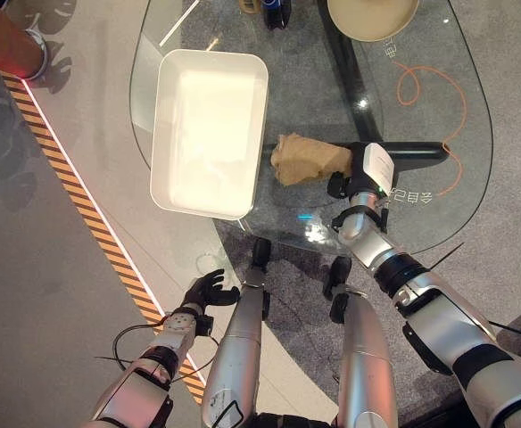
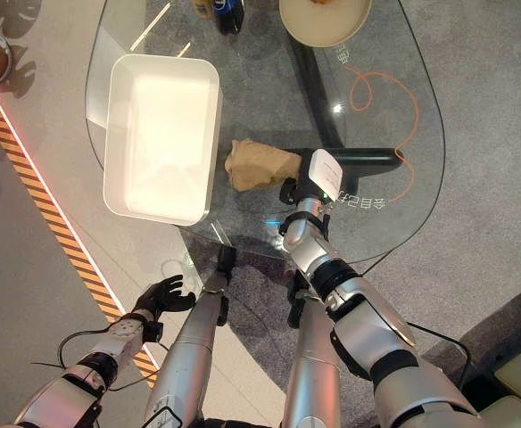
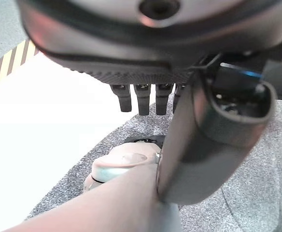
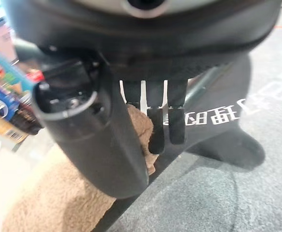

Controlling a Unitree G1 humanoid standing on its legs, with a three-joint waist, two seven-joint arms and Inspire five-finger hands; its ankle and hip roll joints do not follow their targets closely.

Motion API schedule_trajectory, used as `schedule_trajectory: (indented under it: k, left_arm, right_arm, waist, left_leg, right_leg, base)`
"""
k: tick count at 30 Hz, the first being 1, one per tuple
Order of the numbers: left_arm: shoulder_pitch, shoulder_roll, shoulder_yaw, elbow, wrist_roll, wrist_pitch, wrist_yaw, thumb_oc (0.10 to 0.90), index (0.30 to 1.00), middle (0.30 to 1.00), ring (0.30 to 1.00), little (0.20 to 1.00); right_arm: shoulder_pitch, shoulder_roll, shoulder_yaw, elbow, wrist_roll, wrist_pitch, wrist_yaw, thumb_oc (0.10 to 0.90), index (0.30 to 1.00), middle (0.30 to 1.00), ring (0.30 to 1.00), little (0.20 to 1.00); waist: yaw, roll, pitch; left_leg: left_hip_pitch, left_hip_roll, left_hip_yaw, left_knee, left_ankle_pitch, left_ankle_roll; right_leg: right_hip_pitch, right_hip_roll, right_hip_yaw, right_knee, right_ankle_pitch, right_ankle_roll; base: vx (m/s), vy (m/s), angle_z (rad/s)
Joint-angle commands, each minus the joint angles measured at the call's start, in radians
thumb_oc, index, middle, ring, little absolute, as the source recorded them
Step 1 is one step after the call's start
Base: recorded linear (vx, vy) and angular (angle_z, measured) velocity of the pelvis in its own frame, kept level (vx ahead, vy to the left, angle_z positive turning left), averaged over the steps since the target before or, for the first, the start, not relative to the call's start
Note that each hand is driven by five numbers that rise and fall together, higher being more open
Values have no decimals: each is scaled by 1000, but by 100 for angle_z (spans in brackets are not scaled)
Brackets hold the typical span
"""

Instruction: Wipe the table with a cloth and put it in the basket.

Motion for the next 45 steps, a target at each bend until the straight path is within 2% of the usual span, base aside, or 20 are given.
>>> schedule_trajectory:
  k: [1,4,19,22,25,26,30,37,45]
  left_arm:
    - [62,-21,-36,4,36,25,10,800,900,900,900,900]
    - [59,-24,-39,0,37,29,11,800,900,900,900,900]
    - [52,-25,-43,4,39,28,9,800,900,900,900,900]
    - [48,-25,-48,-1,35,35,11,800,900,900,900,900]
    - [53,-19,-47,-1,31,31,7,800,900,900,900,900]
    - [67,-17,-49,1,30,27,5,800,900,900,900,900]
    - [78,-11,-53,3,28,19,7,800,900,900,900,900]
    - [89,8,-50,-19,19,33,1,800,900,900,900,900]
    - [102,26,-45,-44,4,45,-2,800,900,900,900,900]
  right_arm:
    - [-114,-34,23,-111,-109,-33,-1,100,300,300,300,200]
    - [-113,-28,43,-112,-129,-17,15,100,300,300,300,200]
    - [-112,-32,59,-68,-155,-16,43,100,300,300,300,200]
    - [-117,-40,66,-62,-141,-7,24,100,300,300,300,200]
    - [-130,-75,54,-41,-107,-3,-45,100,300,300,300,200]
    - [-132,-92,42,-23,-92,-6,-74,100,300,300,300,200]
    - [-164,-144,-4,30,-35,-10,-162,100,300,300,300,200]
    - [-199,-243,-67,101,15,-3,-242,100,300,300,300,200]
    - [-206,-352,-126,159,42,-21,-277,100,300,300,300,200]
  waist:
    - [-6,32,-18]
    - [-5,35,-18]
    - [-1,36,-18]
    - [-2,36,-18]
    - [0,37,-18]
    - [1,36,-18]
    - [7,37,-18]
    - [8,37,-18]
    - [-5,36,-18]
  left_leg:
    - [24,-47,88,29,-35,98]
    - [25,-49,89,27,-33,97]
    - [15,-46,89,29,-31,98]
    - [12,-46,89,36,-34,98]
    - [12,-45,87,39,-36,97]
    - [33,-45,85,49,-67,93]
    - [29,-43,83,51,-70,94]
    - [28,-40,81,61,-80,100]
    - [20,-39,82,69,-88,102]
  right_leg:
    - [43,31,0,-91,78,-9]
    - [44,28,-1,-92,78,-9]
    - [33,22,-9,-86,81,-5]
    - [31,22,-7,-81,80,-5]
    - [32,22,-6,-78,78,-4]
    - [50,19,0,-60,47,5]
    - [45,21,-3,-51,43,7]
    - [39,22,-4,-36,36,9]
    - [29,28,6,-31,33,11]
  base:
    - [0,0,0]
    - [-9,1,2]
    - [0,0,0]
    - [0,0,0]
    - [25,-1,0]
    - [74,-5,1]
    - [18,-3,4]
    - [0,0,0]
    - [0,0,0]
